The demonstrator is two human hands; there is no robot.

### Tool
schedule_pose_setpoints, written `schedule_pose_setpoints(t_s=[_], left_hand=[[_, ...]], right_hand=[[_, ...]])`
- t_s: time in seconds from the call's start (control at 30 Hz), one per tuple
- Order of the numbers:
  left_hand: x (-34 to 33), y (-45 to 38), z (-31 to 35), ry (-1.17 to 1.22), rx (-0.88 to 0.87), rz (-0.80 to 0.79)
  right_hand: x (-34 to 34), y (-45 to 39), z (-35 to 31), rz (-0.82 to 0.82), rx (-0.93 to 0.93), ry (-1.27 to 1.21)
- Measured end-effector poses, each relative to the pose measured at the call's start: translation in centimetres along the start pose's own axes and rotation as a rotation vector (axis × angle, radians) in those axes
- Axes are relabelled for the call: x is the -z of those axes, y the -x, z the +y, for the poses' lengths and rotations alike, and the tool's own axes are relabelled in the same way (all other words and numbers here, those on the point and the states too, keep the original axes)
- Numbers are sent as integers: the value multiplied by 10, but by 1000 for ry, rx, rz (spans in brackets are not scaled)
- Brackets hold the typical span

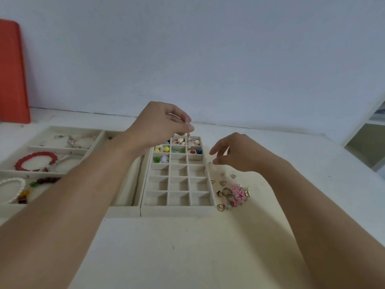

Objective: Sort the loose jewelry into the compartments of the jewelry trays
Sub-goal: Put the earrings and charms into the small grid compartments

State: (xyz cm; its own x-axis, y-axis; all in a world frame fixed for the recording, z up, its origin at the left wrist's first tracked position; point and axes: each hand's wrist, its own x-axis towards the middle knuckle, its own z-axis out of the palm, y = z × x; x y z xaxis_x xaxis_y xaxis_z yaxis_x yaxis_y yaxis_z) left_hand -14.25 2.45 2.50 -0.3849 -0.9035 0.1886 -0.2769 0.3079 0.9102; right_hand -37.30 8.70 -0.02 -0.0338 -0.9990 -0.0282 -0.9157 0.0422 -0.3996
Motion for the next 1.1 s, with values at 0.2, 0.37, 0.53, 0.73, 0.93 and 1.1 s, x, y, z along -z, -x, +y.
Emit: schedule_pose_setpoints(t_s=[0.2,0.37,0.53,0.73,0.93,1.1], left_hand=[[-10,3,-2,-33,30,-53],[-11,3,-3,-52,37,-65],[-12,2,-4,-56,44,-50],[-13,3,-5,-146,-2,-122],[-49,15,-3,-573,-126,-496],[-62,19,-6,-835,-141,-487]], right_hand=[[-8,-16,-8,-124,-69,182],[-4,-18,-7,-99,-73,237],[9,-16,-12,-45,-36,227],[3,-15,-17,-9,-46,277],[0,-15,-18,37,-46,311],[-2,-15,-16,26,-65,321]])
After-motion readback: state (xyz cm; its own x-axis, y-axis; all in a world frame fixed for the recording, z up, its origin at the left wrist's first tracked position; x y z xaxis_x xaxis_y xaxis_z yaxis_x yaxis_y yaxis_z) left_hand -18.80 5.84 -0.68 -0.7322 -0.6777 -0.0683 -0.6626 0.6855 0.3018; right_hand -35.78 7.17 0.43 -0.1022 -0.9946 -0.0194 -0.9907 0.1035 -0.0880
